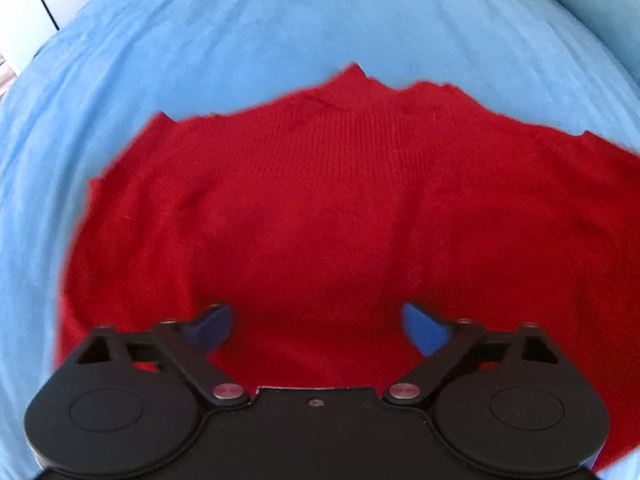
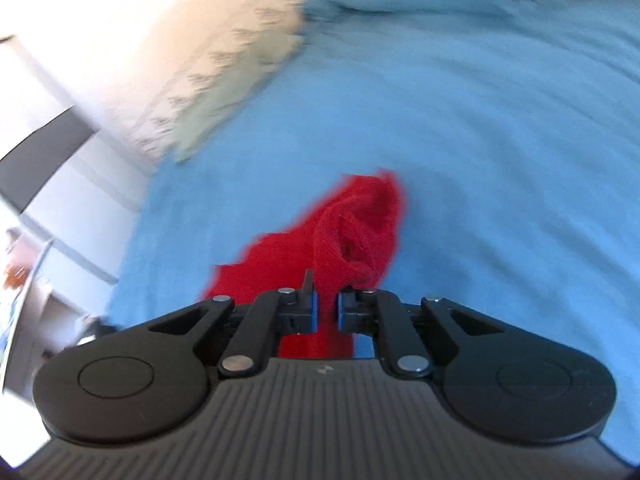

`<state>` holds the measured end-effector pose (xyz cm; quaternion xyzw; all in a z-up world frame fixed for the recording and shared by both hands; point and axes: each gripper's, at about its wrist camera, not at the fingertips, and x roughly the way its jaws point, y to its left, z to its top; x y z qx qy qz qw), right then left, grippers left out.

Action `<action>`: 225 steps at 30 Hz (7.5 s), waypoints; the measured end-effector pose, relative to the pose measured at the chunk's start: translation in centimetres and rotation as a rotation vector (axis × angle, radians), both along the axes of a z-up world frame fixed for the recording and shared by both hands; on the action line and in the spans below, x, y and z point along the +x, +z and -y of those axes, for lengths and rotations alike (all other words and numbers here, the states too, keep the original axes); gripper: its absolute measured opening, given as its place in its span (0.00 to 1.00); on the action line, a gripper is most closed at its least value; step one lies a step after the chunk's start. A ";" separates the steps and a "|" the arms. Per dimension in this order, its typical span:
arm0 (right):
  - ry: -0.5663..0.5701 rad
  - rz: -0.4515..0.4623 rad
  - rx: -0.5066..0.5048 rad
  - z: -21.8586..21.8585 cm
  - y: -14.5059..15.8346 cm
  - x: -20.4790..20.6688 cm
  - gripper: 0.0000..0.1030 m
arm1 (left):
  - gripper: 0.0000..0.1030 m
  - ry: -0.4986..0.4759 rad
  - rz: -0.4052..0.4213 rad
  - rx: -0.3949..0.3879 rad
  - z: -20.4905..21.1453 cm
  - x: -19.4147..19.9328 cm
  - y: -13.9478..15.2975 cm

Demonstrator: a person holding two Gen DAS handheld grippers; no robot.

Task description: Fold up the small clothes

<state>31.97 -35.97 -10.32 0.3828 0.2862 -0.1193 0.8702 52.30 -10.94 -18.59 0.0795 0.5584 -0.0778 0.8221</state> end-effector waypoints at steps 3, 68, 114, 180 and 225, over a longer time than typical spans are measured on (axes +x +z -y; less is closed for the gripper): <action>0.147 0.080 -0.022 -3.4 3.3 3.2 0.21 | 0.91 -0.026 0.065 0.037 -4.4 -1.2 3.0; 0.547 -0.264 -0.154 -10.5 -3.8 13.6 0.92 | 0.83 -0.037 -0.031 -0.451 -21.3 2.9 -0.2; 0.650 -0.132 -0.066 -5.9 4.2 2.3 0.37 | 0.26 -0.220 0.012 -0.320 -9.4 -13.8 7.8; 0.320 -0.047 -0.523 -5.6 22.9 -29.1 1.00 | 1.00 0.080 0.573 -0.113 -9.7 -44.2 25.8; 0.300 -0.264 -0.536 -7.3 19.1 -39.5 1.00 | 1.00 -0.019 0.475 -0.053 -8.8 -52.2 21.4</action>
